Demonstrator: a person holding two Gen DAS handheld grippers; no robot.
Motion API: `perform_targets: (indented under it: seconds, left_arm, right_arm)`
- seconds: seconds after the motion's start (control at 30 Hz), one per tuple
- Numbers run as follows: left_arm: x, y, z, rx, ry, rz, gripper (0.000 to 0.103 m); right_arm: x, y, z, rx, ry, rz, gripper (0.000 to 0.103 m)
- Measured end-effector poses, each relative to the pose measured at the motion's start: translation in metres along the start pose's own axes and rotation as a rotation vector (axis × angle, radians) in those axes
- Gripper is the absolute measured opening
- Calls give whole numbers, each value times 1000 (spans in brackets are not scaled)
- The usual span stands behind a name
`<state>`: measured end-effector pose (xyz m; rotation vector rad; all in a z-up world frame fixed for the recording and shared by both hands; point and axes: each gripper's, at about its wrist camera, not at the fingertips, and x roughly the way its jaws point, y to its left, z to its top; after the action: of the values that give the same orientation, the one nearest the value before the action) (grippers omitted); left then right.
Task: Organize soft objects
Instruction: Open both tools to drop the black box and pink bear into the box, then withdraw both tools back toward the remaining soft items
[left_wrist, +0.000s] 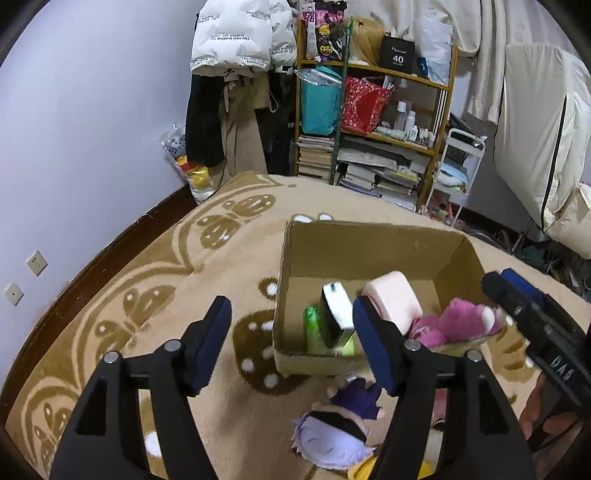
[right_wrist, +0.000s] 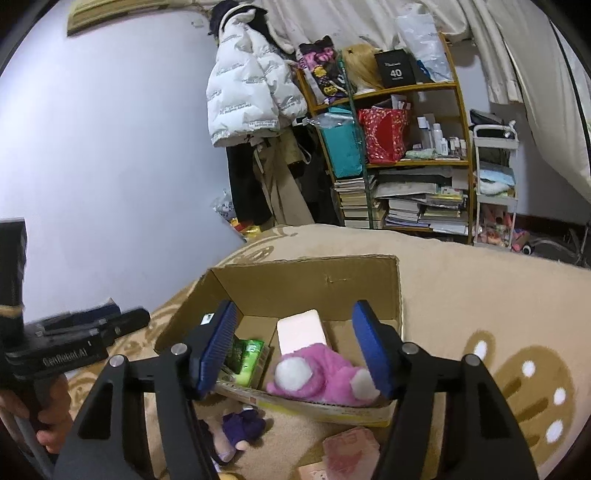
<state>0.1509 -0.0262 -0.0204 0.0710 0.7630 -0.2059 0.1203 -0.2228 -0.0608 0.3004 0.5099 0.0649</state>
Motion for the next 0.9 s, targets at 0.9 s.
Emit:
perform_targets:
  seconds: [0.9]
  left_arm:
    - [-59,-2,-52,77,101,33,98]
  right_arm:
    - [-87,13,-31,32,88,-92,101]
